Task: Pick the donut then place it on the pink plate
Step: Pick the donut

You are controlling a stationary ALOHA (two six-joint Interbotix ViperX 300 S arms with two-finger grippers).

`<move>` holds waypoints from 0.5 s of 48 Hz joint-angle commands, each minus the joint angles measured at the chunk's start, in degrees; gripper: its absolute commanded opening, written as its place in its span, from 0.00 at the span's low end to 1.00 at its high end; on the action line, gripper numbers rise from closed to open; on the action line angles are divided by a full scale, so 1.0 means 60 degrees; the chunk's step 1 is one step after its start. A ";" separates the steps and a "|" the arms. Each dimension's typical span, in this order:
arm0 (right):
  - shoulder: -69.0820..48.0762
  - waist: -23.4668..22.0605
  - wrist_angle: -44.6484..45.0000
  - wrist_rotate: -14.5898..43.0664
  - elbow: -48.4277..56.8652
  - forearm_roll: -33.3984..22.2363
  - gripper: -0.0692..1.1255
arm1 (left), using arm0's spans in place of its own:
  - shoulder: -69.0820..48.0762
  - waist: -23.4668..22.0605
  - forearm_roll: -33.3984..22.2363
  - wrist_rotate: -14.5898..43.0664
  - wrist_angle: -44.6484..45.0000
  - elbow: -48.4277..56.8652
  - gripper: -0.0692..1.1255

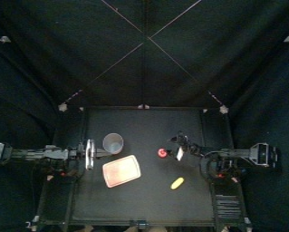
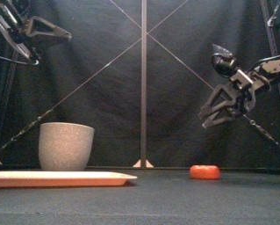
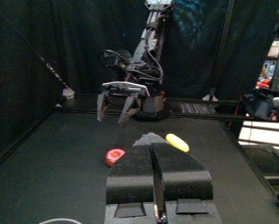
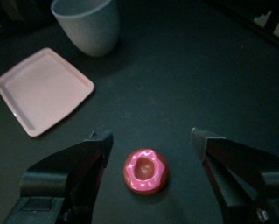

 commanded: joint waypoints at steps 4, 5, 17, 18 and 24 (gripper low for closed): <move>0.1099 0.0103 0.0293 -0.0015 -0.0396 0.0000 0.92 | 0.0044 -0.0015 -0.0015 0.0000 -0.0088 -0.0029 0.08; 0.1245 0.0103 0.0352 -0.0029 -0.0454 0.0000 0.92 | 0.0044 -0.0015 -0.0015 -0.0015 -0.0088 -0.0029 0.08; 0.2769 0.0161 0.0981 -0.0015 -0.1201 -0.0308 0.92 | 0.0044 0.0015 -0.0044 0.0000 -0.0088 0.0103 0.08; 0.2827 0.0176 0.1040 -0.0015 -0.1245 -0.0352 0.92 | 0.0044 0.0015 -0.0044 0.0000 -0.0088 0.0132 0.08; 0.3164 0.0176 0.1377 0.0000 -0.1523 -0.0571 0.92 | 0.0044 0.0029 -0.0044 -0.0015 -0.0088 0.0176 0.08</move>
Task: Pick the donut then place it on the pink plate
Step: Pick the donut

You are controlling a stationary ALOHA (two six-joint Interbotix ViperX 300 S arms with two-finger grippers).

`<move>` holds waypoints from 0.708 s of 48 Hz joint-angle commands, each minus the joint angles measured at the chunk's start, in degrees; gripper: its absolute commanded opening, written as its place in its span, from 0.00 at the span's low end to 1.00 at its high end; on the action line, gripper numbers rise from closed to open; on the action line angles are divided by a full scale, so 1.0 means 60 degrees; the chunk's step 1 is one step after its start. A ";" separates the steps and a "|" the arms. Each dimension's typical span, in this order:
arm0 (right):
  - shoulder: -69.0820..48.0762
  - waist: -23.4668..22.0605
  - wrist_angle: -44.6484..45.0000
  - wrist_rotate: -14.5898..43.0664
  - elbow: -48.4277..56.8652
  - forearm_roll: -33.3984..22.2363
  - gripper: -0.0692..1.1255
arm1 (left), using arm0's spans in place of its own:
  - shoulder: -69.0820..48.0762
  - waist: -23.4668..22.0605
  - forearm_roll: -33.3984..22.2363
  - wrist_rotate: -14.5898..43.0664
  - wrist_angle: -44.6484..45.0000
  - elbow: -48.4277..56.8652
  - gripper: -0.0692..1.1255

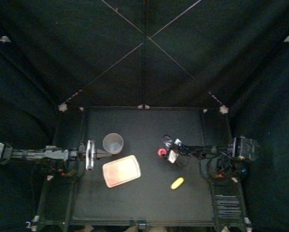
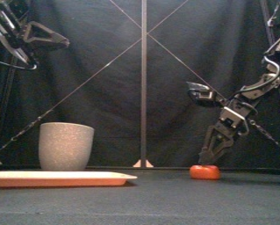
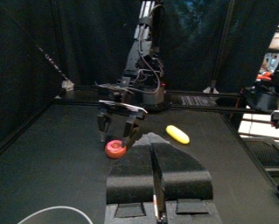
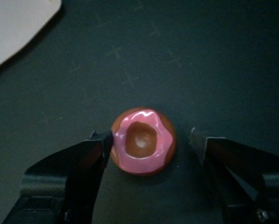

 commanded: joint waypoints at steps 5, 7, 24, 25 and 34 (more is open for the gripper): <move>0.0220 0.0015 0.0425 0.0029 -0.0454 -0.0176 0.92 | 0.0044 0.0029 -0.0029 -0.0015 -0.0088 -0.0073 0.08; 0.0278 0.0015 0.0527 0.0029 -0.0469 -0.0176 0.92 | 0.0044 0.0029 -0.0059 0.0000 -0.0088 -0.0059 0.08; 0.0322 0.0073 0.1025 0.0029 -0.0645 -0.0176 0.89 | 0.0044 0.0088 -0.0308 0.0000 -0.0088 0.0015 0.08; 0.0322 0.0073 0.1040 0.0029 -0.0659 -0.0176 0.88 | 0.0044 0.0088 -0.0322 0.0000 -0.0088 0.0015 0.08; 0.0381 0.0132 0.1069 0.0029 -0.0835 -0.0176 0.78 | 0.0044 0.0146 -0.0366 -0.0015 -0.0088 0.0088 0.08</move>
